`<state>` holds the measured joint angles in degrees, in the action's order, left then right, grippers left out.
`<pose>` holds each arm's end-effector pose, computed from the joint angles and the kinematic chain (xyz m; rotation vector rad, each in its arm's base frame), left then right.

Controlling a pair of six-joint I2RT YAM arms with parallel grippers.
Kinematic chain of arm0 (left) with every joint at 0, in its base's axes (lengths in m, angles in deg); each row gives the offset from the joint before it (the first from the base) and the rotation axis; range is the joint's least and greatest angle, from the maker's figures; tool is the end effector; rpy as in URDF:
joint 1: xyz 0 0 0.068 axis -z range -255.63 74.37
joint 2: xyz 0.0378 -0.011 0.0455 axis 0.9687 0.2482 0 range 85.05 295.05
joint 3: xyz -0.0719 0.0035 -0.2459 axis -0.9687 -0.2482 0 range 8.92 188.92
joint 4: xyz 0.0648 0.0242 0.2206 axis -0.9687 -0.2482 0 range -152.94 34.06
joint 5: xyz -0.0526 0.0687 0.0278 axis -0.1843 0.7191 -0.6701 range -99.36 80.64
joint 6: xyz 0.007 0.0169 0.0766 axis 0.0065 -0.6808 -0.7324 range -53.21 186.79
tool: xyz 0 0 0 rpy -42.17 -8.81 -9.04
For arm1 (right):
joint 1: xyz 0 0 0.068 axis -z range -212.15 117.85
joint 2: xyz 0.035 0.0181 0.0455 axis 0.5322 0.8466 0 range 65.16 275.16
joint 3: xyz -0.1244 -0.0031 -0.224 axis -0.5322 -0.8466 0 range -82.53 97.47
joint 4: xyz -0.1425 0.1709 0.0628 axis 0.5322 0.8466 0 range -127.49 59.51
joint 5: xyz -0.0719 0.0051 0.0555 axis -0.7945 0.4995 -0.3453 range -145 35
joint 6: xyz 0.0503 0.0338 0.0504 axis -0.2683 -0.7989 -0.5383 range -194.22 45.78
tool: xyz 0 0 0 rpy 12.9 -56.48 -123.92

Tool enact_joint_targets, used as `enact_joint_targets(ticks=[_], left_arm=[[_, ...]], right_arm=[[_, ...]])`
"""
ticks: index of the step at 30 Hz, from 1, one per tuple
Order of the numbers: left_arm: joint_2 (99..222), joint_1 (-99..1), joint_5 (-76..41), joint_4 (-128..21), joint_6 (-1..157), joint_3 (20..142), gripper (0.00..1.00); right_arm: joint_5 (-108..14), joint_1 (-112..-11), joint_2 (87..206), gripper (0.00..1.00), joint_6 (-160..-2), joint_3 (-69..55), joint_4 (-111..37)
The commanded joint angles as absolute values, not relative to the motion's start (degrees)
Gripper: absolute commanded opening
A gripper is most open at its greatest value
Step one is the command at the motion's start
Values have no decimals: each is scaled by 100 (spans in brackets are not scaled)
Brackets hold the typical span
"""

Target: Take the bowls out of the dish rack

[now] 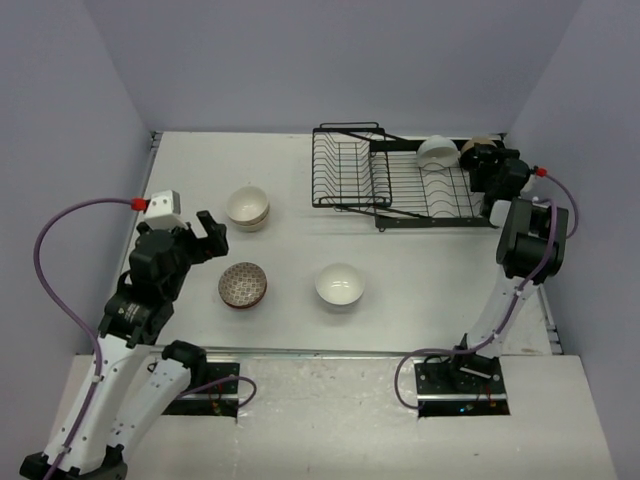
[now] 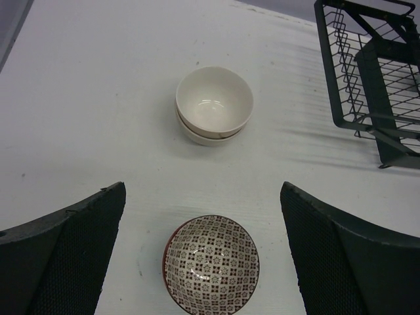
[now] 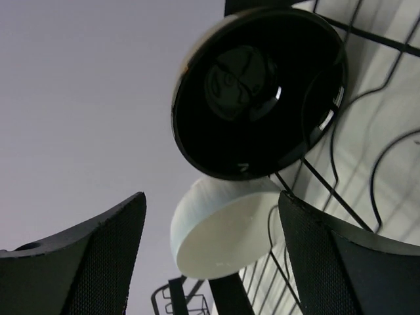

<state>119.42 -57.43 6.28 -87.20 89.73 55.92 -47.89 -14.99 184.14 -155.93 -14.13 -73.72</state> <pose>0.1407 -0.0271 0.3134 -0.2632 1.8716 -0.2327 0.4397 -0.1270 0.1685 1.3939 1.3147 0.8938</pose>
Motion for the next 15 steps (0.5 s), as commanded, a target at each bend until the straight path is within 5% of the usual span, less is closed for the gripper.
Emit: enact_joint_targets(ticks=[1, 15], left_arm=[[11986, -5691, 796, -8600, 8841, 5629, 100], [12267, -5664, 699, -8556, 8788, 5629, 100]], right_arm=[[-4850, -1466, 18644, 81, -15650, -837, -8336], [-5052, -1440, 19672, 54, -15430, 148, -8346]])
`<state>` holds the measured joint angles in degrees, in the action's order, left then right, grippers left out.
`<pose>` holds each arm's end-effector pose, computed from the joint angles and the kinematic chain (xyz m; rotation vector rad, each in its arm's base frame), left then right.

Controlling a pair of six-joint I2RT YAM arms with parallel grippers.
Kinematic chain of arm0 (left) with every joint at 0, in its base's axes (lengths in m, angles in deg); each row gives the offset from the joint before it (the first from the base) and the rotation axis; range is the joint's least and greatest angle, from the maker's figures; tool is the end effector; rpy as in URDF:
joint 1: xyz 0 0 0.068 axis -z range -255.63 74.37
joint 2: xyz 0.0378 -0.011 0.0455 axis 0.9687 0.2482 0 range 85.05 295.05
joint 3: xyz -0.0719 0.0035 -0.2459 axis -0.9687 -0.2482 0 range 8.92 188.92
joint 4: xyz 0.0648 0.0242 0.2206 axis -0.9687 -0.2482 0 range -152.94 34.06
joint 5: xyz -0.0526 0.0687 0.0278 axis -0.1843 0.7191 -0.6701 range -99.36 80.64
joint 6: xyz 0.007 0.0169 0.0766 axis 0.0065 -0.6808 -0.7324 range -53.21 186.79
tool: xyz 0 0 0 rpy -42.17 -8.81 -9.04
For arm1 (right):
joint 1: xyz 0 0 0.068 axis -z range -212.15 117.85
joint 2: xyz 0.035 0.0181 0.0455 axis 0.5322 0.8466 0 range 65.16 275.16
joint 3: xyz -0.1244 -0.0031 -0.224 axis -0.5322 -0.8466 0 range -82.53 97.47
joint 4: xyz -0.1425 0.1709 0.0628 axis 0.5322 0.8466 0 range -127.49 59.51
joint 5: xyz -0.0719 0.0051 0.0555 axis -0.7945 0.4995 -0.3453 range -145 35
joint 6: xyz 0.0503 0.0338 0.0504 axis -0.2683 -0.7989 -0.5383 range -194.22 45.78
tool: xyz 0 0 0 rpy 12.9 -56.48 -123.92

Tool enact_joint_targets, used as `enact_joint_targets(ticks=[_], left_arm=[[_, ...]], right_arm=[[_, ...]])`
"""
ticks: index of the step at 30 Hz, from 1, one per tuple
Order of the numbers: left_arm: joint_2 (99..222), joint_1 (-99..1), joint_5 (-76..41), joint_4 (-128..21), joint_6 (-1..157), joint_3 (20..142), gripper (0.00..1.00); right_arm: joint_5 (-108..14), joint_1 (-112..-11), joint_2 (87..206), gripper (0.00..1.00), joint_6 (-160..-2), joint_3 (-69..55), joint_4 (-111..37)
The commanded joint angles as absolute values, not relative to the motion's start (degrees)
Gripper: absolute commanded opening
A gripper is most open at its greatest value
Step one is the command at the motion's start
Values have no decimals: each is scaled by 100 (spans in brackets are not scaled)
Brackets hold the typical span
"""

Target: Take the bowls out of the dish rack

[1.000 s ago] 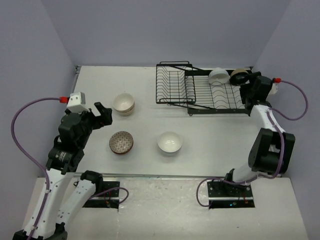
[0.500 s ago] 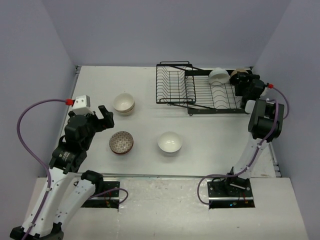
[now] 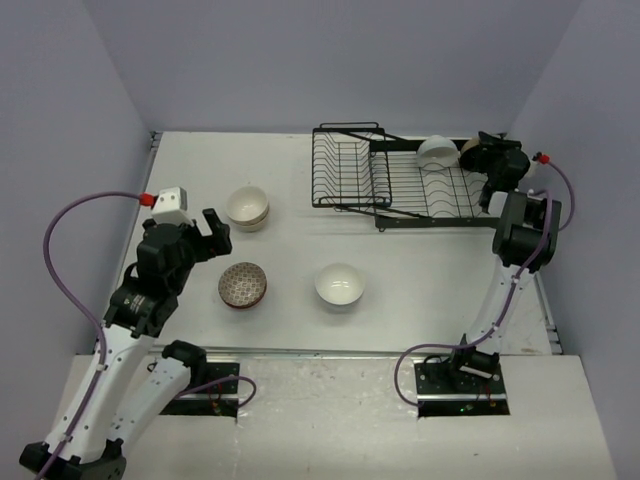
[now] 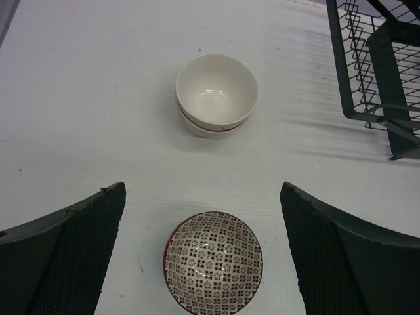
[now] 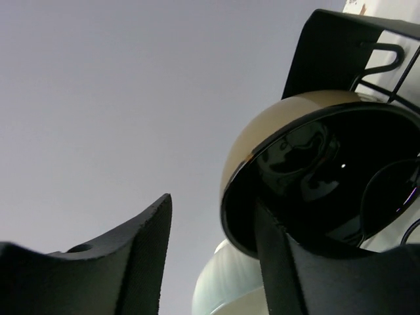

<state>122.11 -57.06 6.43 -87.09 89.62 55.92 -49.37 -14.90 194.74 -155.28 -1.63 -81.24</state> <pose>0.1494 -0.0308 0.3077 -0.2540 1.9154 -0.2159 0.4827 -0.1430 0.1717 1.2643 1.1967 0.9157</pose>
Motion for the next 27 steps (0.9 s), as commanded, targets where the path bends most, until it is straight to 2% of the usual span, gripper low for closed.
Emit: enact_joint_targets(ticks=[1, 5, 8, 9, 13, 15, 16, 27], left_arm=[[12276, -5664, 699, -8564, 8788, 5629, 100], [12320, -5664, 699, -8547, 8780, 5629, 100], [12355, -5664, 681, -8547, 8771, 5629, 100], [12372, -5664, 672, -8538, 8771, 5629, 100], [12390, -5664, 620, -8512, 8753, 5612, 100], [12390, -5664, 593, -8503, 8736, 5603, 100], [12390, -5664, 558, -8494, 8736, 5603, 100], [12425, -5664, 338, -8389, 8648, 5559, 100]], right_arm=[[-5035, -1431, 19708, 52, -15394, 201, -8329], [-4991, -1431, 19857, 46, -15333, 351, -8346], [-4964, -1431, 19945, 35, -15236, 448, -8399], [-4929, -1423, 19963, 28, -15192, 439, -8564], [-4859, -1422, 19990, 15, -15130, 334, -9065], [-4815, -1423, 19998, 3, -15147, 281, -9328], [-4745, -1422, 19998, 0, -15165, 263, -9426], [-4639, -1431, 20138, 0, -15182, -44, -10822]])
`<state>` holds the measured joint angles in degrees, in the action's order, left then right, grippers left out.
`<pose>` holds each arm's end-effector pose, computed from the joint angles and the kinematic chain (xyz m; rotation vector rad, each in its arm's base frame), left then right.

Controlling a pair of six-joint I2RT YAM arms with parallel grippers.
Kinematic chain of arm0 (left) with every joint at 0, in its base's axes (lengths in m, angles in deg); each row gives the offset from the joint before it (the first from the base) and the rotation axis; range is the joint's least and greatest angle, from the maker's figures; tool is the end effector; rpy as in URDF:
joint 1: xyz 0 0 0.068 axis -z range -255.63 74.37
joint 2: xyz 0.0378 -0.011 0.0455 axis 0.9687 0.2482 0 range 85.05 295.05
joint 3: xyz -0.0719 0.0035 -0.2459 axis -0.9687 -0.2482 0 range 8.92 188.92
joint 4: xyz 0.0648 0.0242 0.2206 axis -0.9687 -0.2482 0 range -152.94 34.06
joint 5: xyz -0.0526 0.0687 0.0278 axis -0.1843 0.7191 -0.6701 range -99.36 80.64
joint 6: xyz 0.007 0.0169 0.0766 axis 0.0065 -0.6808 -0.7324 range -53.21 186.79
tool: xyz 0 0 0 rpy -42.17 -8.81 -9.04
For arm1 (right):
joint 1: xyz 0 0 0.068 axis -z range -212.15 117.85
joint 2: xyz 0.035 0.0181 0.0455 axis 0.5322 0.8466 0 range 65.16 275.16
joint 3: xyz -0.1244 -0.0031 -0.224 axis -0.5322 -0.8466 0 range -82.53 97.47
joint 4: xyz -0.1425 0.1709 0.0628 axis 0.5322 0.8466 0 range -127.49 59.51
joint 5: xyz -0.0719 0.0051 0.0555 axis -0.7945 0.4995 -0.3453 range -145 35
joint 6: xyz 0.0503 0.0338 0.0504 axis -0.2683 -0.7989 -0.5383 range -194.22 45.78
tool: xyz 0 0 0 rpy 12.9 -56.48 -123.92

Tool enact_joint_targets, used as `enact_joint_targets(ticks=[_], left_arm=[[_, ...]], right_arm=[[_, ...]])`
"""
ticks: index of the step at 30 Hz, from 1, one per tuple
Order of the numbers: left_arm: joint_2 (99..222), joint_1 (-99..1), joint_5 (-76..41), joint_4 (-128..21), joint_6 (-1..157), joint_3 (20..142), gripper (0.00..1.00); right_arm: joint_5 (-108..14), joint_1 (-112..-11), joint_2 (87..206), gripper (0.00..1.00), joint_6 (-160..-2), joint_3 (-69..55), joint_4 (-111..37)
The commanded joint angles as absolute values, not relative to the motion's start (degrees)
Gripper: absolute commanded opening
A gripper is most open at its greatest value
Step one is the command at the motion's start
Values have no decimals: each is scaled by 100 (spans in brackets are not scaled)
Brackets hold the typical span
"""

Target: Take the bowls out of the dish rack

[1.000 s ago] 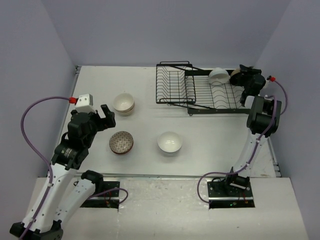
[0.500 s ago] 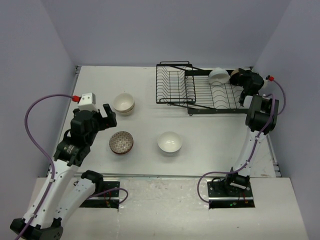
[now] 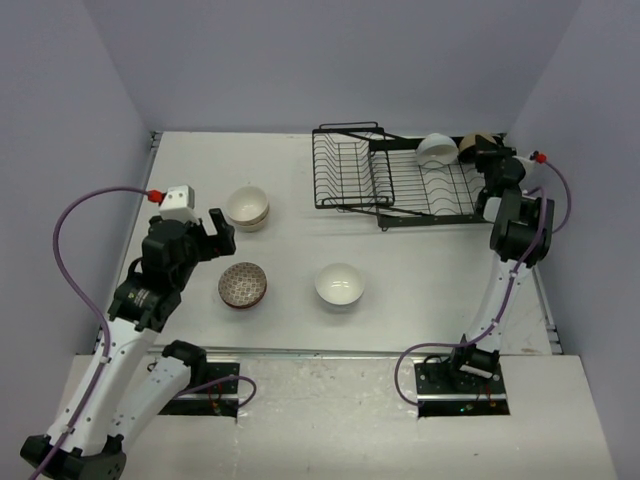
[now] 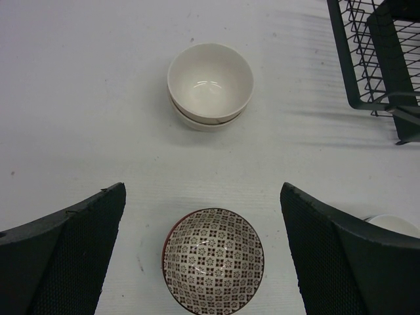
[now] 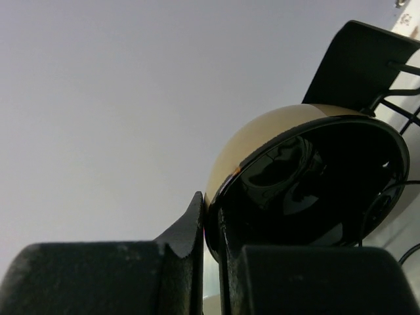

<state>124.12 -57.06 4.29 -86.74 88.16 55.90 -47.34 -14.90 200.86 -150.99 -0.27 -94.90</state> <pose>0.1559 -0.0356 0.3034 -0.2034 1.9544 -0.2233 0.4917 -0.1433 0.1608 1.0724 1.1537 0.9270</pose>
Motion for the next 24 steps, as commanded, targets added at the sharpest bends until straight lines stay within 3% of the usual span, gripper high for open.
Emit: enact_joint_targets(ticks=[1, 9, 24], left_arm=[[12434, -5664, 330, -8380, 8648, 5550, 100], [12496, -5664, 224, -8345, 8613, 5533, 100], [12496, -5664, 31, -8283, 8577, 5497, 100]], right_arm=[[-4648, -1423, 20182, 0, -15226, -62, -10998], [-4692, -1422, 20570, 0, -15455, 8, -12397], [-4762, -1414, 20148, 0, -15359, 17, -12802]])
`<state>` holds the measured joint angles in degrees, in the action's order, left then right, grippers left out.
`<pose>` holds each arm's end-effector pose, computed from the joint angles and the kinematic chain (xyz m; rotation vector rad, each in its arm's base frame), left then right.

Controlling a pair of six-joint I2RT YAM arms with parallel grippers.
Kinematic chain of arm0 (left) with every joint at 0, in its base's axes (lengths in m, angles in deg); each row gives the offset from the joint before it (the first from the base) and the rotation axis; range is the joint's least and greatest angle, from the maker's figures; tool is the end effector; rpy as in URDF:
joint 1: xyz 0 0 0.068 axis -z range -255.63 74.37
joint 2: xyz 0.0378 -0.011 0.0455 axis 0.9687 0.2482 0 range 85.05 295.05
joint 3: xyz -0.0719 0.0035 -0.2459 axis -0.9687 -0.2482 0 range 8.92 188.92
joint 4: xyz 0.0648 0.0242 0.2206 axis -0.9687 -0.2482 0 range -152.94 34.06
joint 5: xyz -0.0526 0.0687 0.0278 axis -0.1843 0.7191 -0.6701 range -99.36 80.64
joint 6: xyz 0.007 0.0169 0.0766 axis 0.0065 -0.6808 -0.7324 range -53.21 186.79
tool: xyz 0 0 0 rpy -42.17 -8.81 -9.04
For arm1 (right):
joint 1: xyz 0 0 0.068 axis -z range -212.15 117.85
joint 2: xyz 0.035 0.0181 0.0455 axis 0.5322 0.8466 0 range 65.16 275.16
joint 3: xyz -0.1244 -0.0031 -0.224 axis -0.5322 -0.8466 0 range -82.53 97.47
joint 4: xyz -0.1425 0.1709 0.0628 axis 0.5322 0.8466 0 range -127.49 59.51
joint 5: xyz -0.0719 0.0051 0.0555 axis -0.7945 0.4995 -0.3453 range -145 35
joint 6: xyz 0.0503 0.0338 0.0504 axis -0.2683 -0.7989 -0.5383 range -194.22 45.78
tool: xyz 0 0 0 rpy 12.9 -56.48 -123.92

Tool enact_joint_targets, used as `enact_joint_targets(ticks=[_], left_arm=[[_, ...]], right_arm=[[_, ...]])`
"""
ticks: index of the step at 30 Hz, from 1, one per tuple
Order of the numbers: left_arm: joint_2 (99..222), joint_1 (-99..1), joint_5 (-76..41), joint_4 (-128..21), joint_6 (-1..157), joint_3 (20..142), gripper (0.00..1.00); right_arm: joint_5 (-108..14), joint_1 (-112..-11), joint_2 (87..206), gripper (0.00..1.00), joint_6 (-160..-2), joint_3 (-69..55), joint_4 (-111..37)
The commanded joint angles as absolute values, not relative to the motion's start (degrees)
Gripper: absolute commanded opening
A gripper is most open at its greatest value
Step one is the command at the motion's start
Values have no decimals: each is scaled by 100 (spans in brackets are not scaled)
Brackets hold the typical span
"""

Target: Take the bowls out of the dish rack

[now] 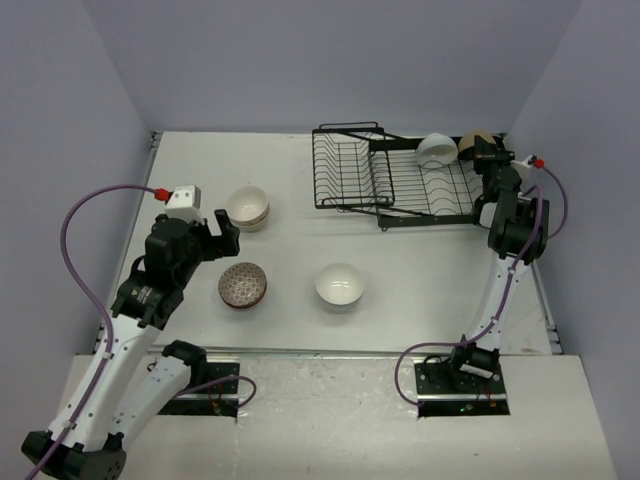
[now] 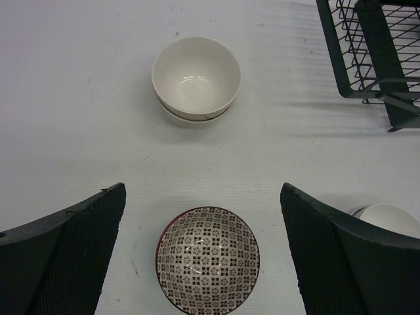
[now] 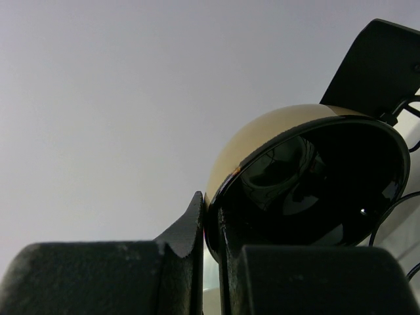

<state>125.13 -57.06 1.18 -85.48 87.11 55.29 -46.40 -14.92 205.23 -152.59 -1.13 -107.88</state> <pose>0.1601 -0.0408 0.2999 -0.1502 1.9727 -0.2613 0.4891 -0.1411 0.1504 0.9738 1.0619 0.9893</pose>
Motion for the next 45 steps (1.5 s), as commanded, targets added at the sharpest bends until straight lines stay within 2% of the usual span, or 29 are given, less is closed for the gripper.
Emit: enact_joint_targets(ticks=[1, 22, 36, 41, 45], left_arm=[[12496, -5664, 31, -8283, 8577, 5497, 100], [12478, -5673, -119, -8230, 8542, 5480, 100], [12496, -5673, -330, -8151, 8507, 5445, 100], [12505, -5673, -277, -8160, 8525, 5462, 100], [12504, -5673, -154, -8204, 8569, 5550, 100]], right_arm=[[-4771, -1422, 20130, 0, -15350, 17, -12811], [-4446, -1405, 19902, 0, -15323, 457, -13233], [-4182, -1422, 18812, 0, -15850, 272, -13241], [-3700, -1571, 18322, 0, -16624, -209, -13259], [-3032, -1791, 17593, 0, -16449, -738, -13242]])
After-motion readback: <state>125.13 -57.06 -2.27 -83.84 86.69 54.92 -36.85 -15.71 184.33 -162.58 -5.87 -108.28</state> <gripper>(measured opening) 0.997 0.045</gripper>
